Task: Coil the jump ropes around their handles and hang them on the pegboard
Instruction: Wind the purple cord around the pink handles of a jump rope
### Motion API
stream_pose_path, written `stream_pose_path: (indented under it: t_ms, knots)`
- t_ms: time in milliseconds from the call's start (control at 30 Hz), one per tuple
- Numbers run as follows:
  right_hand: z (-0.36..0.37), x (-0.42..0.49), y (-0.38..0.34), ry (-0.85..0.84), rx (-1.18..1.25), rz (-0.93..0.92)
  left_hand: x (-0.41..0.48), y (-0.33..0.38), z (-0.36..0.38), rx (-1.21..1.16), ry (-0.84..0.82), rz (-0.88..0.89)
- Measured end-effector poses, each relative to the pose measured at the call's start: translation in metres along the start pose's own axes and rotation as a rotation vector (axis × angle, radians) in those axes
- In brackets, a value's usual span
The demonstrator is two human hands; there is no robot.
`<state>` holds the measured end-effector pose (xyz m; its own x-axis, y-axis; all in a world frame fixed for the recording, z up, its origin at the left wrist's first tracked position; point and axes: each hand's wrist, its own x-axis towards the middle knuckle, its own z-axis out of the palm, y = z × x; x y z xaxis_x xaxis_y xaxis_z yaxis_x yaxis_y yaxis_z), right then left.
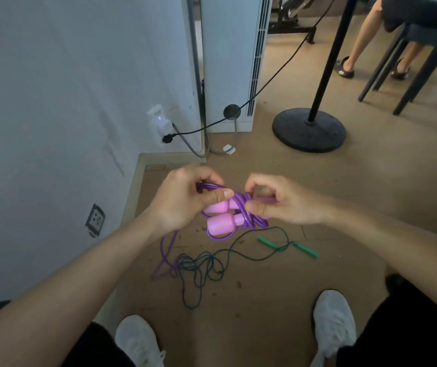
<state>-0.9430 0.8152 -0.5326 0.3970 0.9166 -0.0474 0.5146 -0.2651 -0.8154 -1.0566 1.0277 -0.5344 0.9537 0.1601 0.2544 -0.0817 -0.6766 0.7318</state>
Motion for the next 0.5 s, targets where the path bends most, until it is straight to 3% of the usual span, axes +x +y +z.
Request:
stream_pose_path:
  t_ms: [300,500]
  knots:
    - [-0.003,-0.002,-0.005,0.118,0.181,0.121,-0.002,0.012,0.001,-0.167,-0.167,0.041]
    - [-0.005,-0.002,-0.009,0.083,0.418,0.193,-0.009,0.015,0.006,0.316,-0.238,0.302]
